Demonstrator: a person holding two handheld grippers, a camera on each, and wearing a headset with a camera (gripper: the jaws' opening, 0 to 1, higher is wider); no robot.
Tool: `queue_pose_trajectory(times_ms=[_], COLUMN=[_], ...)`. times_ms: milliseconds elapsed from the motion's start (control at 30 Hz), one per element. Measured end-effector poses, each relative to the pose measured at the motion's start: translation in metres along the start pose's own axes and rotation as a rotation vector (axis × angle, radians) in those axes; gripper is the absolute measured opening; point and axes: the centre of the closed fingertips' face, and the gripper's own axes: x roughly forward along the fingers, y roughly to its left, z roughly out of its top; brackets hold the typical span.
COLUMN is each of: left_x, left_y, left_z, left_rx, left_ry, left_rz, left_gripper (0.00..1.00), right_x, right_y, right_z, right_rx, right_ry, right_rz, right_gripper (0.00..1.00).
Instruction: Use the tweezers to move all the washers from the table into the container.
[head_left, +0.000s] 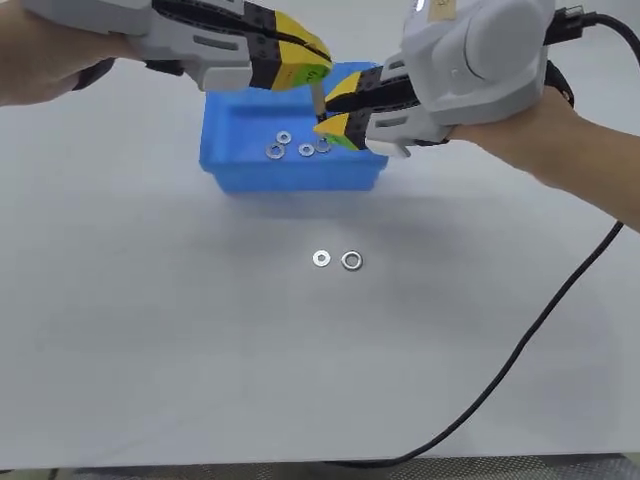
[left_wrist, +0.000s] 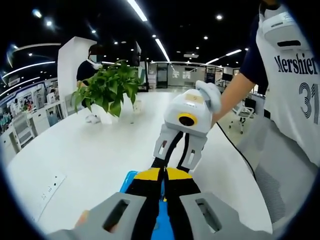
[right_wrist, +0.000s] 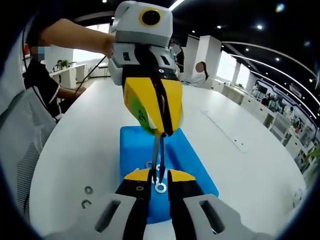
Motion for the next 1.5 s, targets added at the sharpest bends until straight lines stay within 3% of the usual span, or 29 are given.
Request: queue_pose_trajectory(times_ms=[200,300,767,1133,1500], left_x=[-0.009,-0.011,-0.024,-0.028,-0.021], left_y=[-0.015,-0.029,-0.067,-0.091,-0.106], left_z=[0.014,0.021,0.039,0.038,0.027], left_rx=[0.020,0.040,0.065,0.061,0.028], left_ry=[-0.011,-0.014,-0.036,-0.030,-0.022], left_rz=[-0.004,-0.013,0.005,0.009,-0.006], left_gripper=[0.06,0.06,0.06,0.05,0.05], right_x=[-0.013,-0.019,-0.041,-0.048,-0.048], right_y=[0.008,0.015,0.051,0.081,0.099], right_z=[0.014,0.020,0.039,0.043,0.031], right_rx=[-0.008,-0.026,-0.087,-0.094,-0.071], right_ry=[-0.037,-0.047,-0.064,-0.072,-0.064], right_rz=[-0.004,-0.004,0.020,0.055,0.083], right_gripper=[0.13,0.13,0.13,0.13,0.13])
